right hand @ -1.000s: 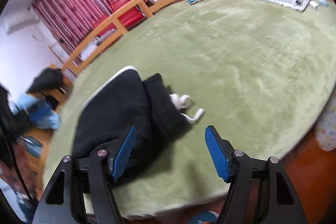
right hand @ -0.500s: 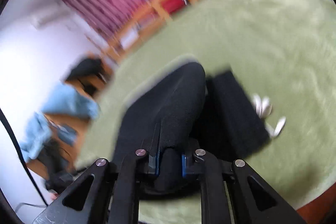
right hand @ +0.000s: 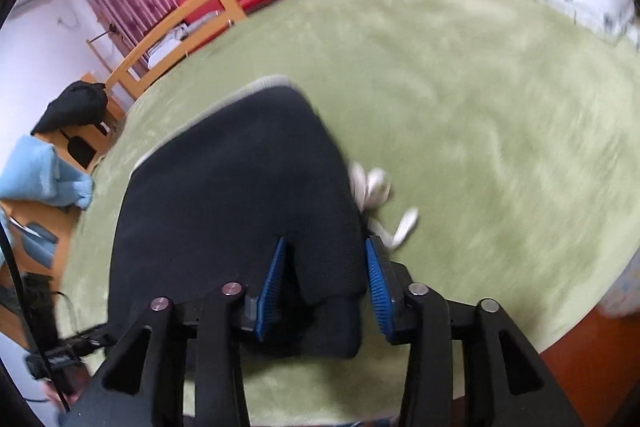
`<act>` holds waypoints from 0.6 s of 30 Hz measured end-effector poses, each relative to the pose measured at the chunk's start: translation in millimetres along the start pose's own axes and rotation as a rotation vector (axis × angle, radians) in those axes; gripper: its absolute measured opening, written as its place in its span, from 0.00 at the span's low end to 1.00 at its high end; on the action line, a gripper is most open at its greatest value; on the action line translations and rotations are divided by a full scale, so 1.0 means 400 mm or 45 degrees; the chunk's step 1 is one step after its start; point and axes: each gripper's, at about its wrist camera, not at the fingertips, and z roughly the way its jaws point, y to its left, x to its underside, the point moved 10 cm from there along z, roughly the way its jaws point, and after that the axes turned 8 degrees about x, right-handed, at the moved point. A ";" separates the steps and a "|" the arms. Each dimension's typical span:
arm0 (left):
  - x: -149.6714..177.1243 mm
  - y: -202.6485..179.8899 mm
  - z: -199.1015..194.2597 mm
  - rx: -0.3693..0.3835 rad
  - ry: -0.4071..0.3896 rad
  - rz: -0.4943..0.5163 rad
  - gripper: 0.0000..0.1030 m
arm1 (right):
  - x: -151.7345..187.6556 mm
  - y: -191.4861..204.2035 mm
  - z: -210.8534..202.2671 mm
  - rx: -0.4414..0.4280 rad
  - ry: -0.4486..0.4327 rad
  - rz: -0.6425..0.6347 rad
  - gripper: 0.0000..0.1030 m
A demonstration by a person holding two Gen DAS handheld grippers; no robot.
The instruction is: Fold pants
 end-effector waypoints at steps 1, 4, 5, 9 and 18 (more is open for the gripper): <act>-0.011 -0.002 -0.006 -0.001 -0.021 0.003 0.67 | -0.015 0.011 -0.011 -0.016 -0.027 -0.011 0.62; -0.027 -0.012 0.017 -0.005 -0.002 0.012 0.68 | 0.007 0.041 0.013 -0.060 0.013 -0.083 0.63; -0.019 -0.014 0.044 -0.024 0.042 0.027 0.68 | 0.027 0.045 0.030 -0.002 0.035 -0.135 0.64; 0.030 -0.001 0.081 -0.059 0.119 0.059 0.69 | 0.126 0.007 0.087 0.027 0.192 -0.139 0.63; -0.125 0.074 0.040 -0.052 -0.037 -0.070 0.67 | -0.014 -0.029 0.029 0.009 0.062 -0.108 0.69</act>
